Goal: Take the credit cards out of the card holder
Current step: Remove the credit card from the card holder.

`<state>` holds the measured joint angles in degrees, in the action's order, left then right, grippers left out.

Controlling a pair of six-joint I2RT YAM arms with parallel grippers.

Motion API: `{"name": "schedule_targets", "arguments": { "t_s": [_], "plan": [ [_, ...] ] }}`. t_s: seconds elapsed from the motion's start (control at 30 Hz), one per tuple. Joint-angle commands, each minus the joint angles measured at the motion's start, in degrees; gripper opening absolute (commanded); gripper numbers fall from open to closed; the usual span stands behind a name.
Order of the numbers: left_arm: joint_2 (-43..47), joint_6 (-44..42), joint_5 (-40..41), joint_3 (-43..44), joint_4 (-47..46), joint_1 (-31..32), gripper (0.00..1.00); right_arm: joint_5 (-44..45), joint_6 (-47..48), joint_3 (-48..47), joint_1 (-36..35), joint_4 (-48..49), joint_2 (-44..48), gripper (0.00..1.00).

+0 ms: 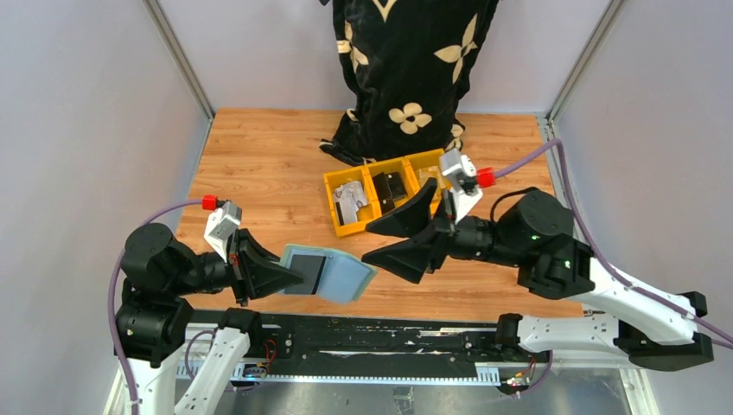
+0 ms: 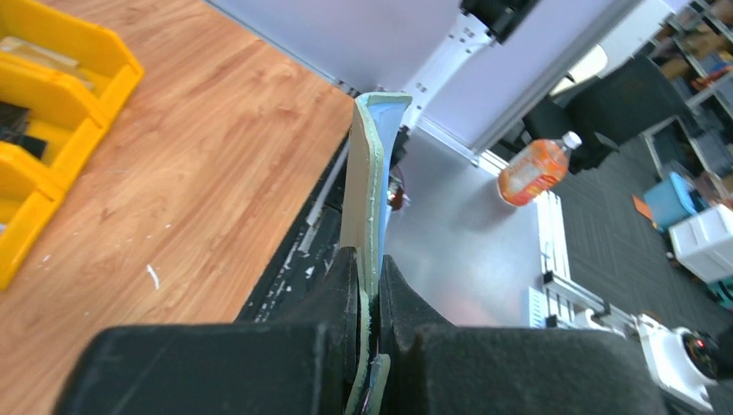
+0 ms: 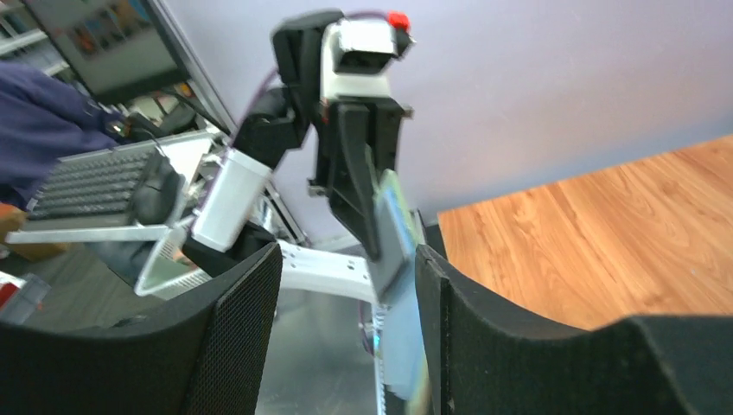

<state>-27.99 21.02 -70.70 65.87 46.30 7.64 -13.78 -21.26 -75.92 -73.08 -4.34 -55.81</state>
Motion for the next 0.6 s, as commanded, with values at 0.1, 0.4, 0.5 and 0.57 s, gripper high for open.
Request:
{"name": "schedule_targets", "arguments": {
  "t_s": [0.1,0.4,0.5,0.57],
  "plan": [
    [-0.6,-0.3,11.0,-1.0,-1.1,0.1,0.0,-5.0,-8.0,3.2,0.3,6.6,-4.5,0.61],
    [-0.8,1.0,11.1,-0.6,-1.8,0.1,0.0,-7.3,-11.5,8.6,0.3,10.8,-9.7,0.59],
    [-0.8,2.7,8.3,-0.9,-3.4,0.1,0.0,-6.0,-11.3,9.7,0.4,10.7,-9.4,0.58],
    [-0.8,4.0,6.2,-1.2,-4.6,0.1,0.0,-4.8,-11.0,10.2,0.6,10.4,-9.2,0.58]
  ]
}}
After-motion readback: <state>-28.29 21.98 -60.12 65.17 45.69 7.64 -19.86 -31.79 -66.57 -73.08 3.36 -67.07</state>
